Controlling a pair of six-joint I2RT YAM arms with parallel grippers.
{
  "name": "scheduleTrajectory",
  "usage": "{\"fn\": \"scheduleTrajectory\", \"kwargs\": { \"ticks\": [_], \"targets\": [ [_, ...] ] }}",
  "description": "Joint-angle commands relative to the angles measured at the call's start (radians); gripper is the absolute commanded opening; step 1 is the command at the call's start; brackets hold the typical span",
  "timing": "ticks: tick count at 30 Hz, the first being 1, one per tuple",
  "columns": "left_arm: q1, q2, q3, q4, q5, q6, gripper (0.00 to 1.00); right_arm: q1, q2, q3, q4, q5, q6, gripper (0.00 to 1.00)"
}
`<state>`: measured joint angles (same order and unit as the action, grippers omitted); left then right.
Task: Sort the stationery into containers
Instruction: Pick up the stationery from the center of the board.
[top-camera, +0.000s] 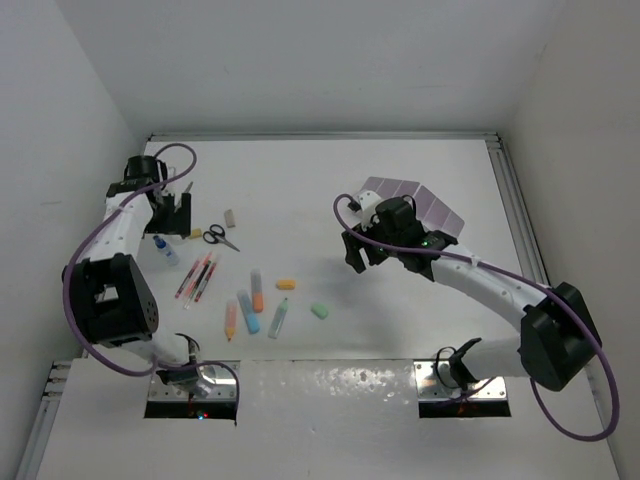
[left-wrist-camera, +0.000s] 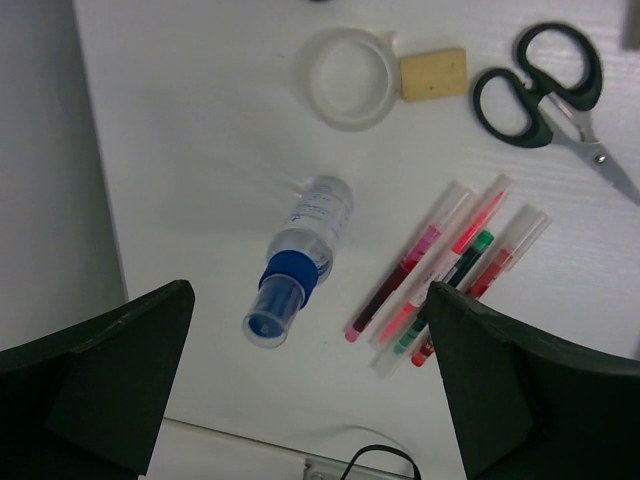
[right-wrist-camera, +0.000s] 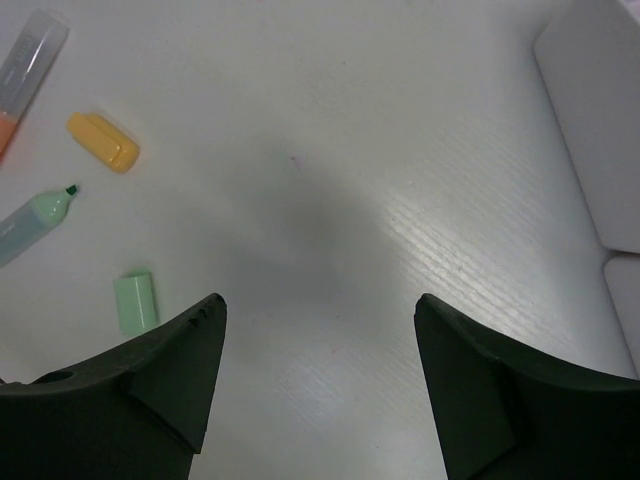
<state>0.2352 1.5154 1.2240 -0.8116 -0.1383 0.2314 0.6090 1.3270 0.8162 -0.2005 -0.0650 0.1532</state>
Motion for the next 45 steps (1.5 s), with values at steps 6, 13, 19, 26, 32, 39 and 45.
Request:
{"fn": "scheduleTrajectory", "kwargs": {
  "ticks": [6, 13, 19, 26, 32, 39, 45],
  "targets": [
    [0.027, 0.068, -0.024, 0.089, -0.033, 0.020, 0.93, -0.008, 0.032, 0.028, 0.046, -0.013, 0.002, 0.74],
    [0.052, 0.115, -0.054, 0.114, -0.027, 0.022, 0.67, -0.008, 0.031, 0.023, 0.027, 0.028, -0.003, 0.74],
    [0.064, 0.129, -0.060, 0.117, -0.003, 0.022, 0.61, -0.012, 0.021, 0.034, 0.006, 0.056, -0.023, 0.74],
    [0.067, 0.132, -0.064, 0.111, 0.022, 0.019, 0.32, -0.020, 0.014, 0.035, -0.011, 0.085, -0.026, 0.74],
    [0.069, 0.141, -0.026, 0.095, 0.016, 0.017, 0.00, -0.028, -0.009, 0.023, -0.016, 0.103, -0.027, 0.74],
    [0.046, 0.075, 0.228, -0.053, 0.015, -0.003, 0.00, -0.087, -0.072, 0.044, -0.059, 0.152, 0.038, 0.73],
    [-0.223, 0.302, 0.812, -0.273, 0.177, -0.009, 0.00, -0.258, -0.146, 0.106, -0.158, 0.162, 0.154, 0.72]
  ]
}}
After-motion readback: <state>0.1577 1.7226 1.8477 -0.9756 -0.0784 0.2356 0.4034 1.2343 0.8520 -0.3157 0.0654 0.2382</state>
